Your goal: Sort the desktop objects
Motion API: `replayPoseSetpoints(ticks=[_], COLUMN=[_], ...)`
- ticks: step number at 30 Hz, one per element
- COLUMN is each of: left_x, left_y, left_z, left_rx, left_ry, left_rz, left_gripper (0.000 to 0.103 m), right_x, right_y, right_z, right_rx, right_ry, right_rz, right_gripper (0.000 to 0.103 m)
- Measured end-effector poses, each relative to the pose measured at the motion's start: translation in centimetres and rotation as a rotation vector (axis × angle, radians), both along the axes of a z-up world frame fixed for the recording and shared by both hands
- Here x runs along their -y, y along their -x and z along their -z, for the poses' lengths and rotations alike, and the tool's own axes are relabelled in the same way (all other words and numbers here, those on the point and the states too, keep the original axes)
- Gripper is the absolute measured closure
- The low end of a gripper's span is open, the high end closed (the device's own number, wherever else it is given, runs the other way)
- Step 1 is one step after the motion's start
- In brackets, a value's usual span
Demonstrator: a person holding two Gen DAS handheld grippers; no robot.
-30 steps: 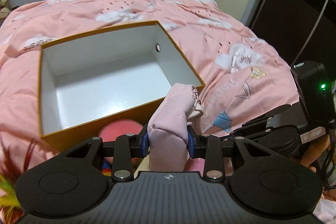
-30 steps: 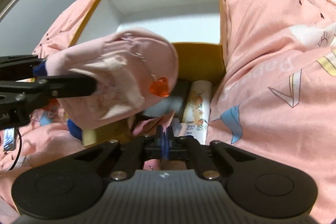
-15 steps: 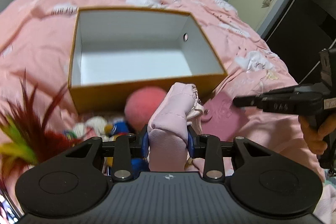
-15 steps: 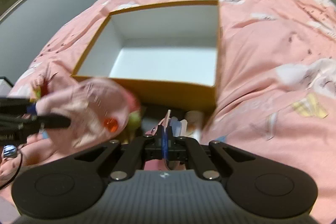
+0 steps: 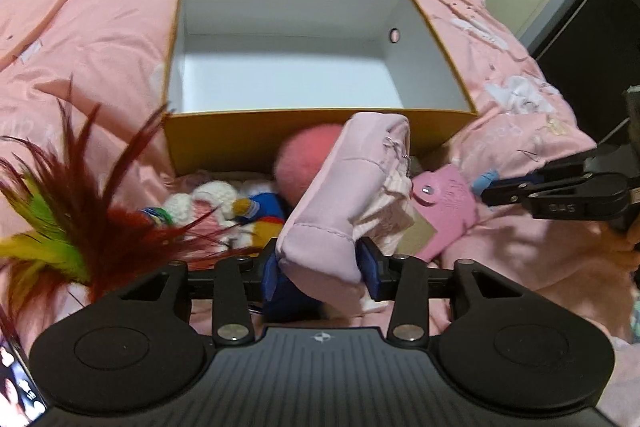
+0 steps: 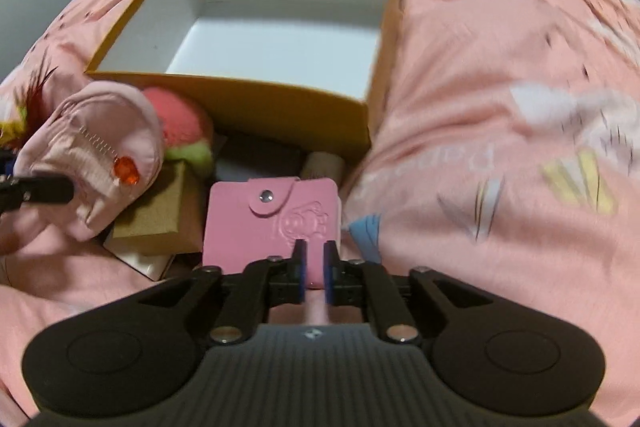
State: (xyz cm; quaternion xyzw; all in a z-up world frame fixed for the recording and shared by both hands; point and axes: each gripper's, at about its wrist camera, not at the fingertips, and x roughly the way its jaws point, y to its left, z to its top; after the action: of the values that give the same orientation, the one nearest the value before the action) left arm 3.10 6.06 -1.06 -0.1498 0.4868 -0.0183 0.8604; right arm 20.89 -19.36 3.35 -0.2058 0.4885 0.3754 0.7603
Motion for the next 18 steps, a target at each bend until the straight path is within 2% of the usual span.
replayPoseSetpoints(ticks=[2, 7, 11, 16, 18], left_x=[-0.3, -0.9, -1.1, -0.6, -0.5], left_y=[-0.4, -0.9, -1.3, -2.4, -2.9], left_z=[0.2, 0.6, 0.7, 0.7, 0.7], left_rx=[-0.013, -0.035, -0.043, -0.026, -0.018], left_ry=[-0.017, -0.01, -0.009, -0.06, -0.061], left_rz=[-0.016, -0.017, -0.002, 0.066, 0.093], left_gripper=[0.047, 0.042, 0.037, 0.03, 0.03], right_x=[-1.1, -4.4, -6.6, -7.8, -8.0], right_y=[-0.4, -1.4, -1.1, -0.9, -0.4], right_z=[-0.3, 0.9, 2.2, 3.1, 3.2], right_rx=[0.02, 0.004, 0.041, 0.032, 0.024], right_ry=[-0.007, 0.053, 0.127, 0.177, 0.19], right_rz=[-0.106, -0.308, -0.485, -0.71, -0.788], right_gripper=[0.067, 0.064, 0.047, 0.046, 0.038])
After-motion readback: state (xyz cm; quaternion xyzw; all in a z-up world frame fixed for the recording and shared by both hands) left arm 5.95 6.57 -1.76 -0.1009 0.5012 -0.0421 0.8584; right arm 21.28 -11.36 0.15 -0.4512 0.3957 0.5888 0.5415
